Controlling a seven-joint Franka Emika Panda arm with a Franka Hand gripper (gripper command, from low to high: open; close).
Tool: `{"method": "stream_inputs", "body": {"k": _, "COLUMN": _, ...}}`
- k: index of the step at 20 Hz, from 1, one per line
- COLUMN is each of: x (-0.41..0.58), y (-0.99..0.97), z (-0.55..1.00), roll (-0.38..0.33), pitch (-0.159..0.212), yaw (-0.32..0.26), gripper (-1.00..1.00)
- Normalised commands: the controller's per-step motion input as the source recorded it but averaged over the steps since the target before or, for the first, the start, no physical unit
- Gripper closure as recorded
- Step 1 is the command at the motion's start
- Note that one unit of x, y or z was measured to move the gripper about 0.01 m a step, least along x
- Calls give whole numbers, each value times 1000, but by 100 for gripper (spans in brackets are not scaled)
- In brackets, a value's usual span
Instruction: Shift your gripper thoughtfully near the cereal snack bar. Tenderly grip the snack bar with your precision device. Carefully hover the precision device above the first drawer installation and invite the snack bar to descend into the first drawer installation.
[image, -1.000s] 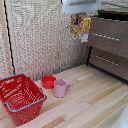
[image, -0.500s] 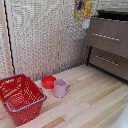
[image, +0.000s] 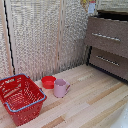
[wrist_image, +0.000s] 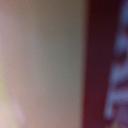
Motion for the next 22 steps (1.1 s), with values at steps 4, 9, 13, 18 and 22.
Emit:
{"method": "stream_inputs", "body": {"k": 4, "x": 101, "y": -829, "z": 817, "roll": 60, "pitch": 107, "yaw": -54, "gripper": 100}}
{"method": "stream_inputs", "body": {"k": 9, "x": 0, "y": -929, "z": 719, "roll": 102, "pitch": 70, "yaw": -7, "gripper": 100}}
{"method": "stream_inputs", "body": {"k": 13, "x": 0, "y": -820, "z": 595, "roll": 89, "pitch": 19, "yaw": 58, "gripper": 100}}
{"method": "stream_inputs", "body": {"k": 18, "x": 0, "y": -734, "z": 375, "roll": 58, "pitch": 22, "yaw": 137, "gripper": 100}}
{"method": "stream_inputs", "body": {"k": 22, "x": 0, "y": -680, "z": 121, "roll": 53, "pitch": 69, "yaw": 175, "gripper": 100}}
